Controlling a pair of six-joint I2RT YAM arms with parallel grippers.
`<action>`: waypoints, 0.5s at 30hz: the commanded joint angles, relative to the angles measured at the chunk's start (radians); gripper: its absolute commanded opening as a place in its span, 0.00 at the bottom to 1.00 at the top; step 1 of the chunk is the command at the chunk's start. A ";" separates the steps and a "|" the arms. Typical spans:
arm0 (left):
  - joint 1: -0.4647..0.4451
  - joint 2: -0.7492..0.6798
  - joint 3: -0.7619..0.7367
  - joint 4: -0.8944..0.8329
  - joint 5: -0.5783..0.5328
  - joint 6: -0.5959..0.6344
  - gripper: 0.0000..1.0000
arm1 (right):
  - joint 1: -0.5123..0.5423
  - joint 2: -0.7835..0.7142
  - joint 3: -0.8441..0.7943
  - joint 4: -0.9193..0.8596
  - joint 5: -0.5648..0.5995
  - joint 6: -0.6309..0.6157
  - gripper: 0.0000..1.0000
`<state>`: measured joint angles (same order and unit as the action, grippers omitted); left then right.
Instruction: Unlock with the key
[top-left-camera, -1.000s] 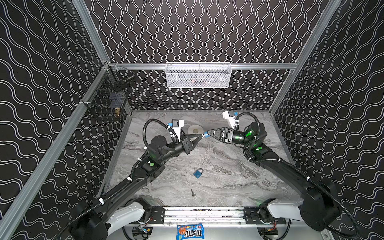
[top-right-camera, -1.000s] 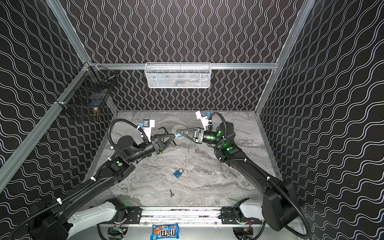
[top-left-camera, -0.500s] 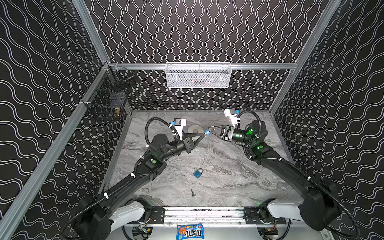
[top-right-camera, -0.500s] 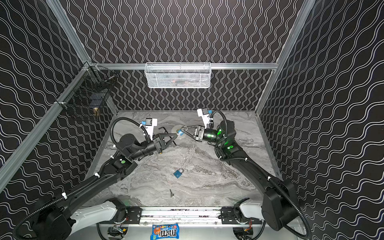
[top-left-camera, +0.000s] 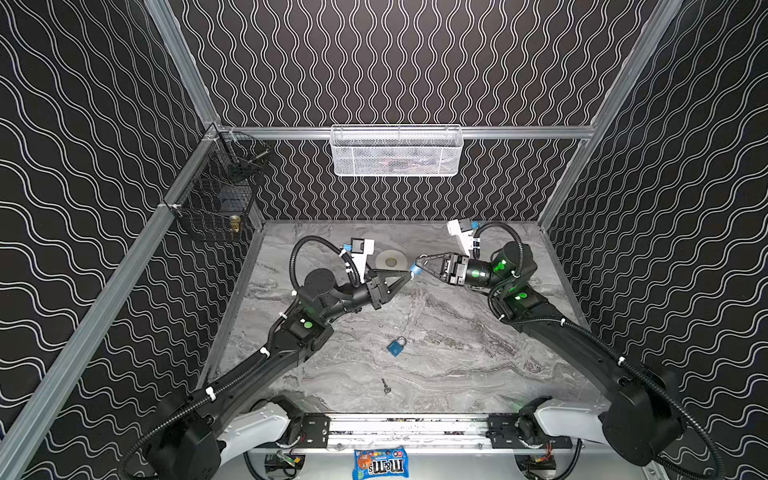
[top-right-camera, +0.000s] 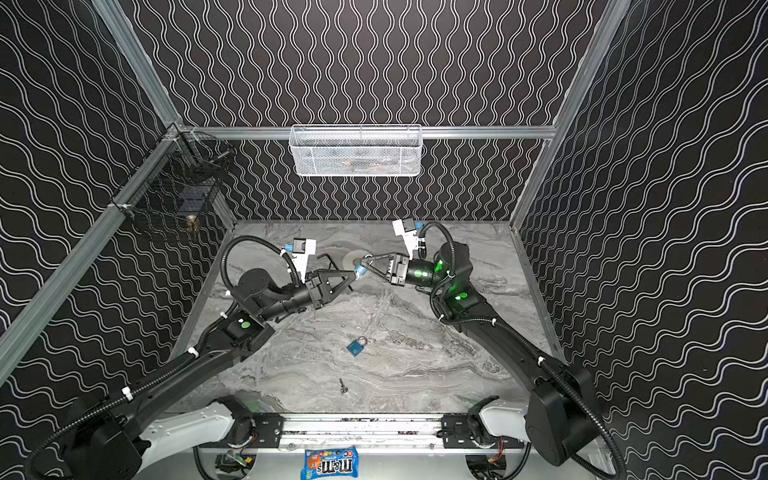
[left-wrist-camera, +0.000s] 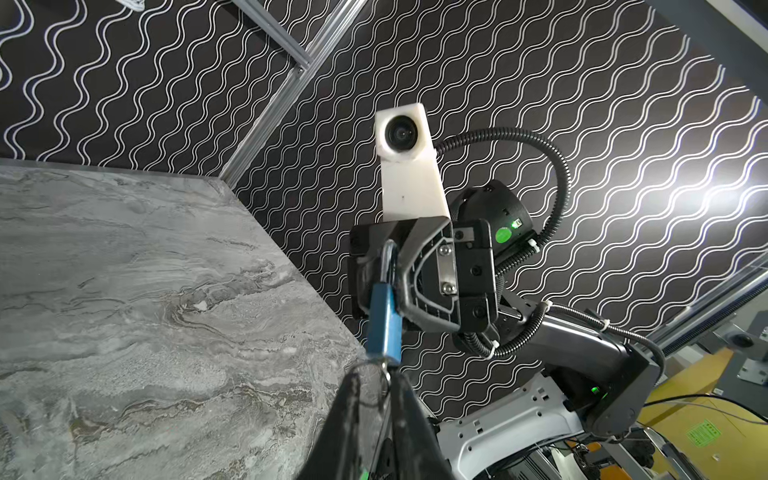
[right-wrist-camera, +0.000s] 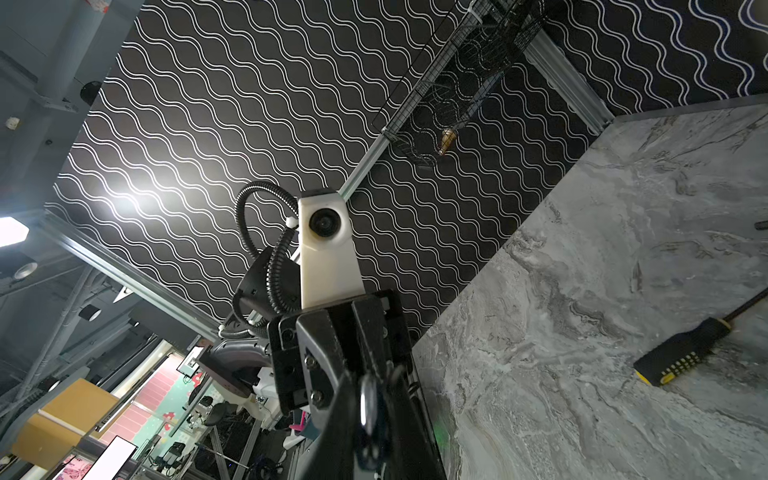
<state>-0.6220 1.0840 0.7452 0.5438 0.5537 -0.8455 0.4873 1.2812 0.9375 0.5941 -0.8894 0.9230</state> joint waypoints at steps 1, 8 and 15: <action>0.000 -0.004 -0.022 0.091 0.001 -0.052 0.21 | 0.000 -0.006 -0.007 0.048 0.037 0.008 0.00; -0.004 0.029 -0.033 0.192 -0.019 -0.100 0.19 | 0.007 -0.025 -0.039 0.100 0.102 0.043 0.00; -0.009 0.070 -0.026 0.268 -0.003 -0.136 0.09 | 0.018 -0.026 -0.065 0.136 0.139 0.044 0.00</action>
<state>-0.6285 1.1488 0.7136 0.7155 0.5350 -0.9554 0.4984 1.2594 0.8776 0.6666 -0.7677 0.9607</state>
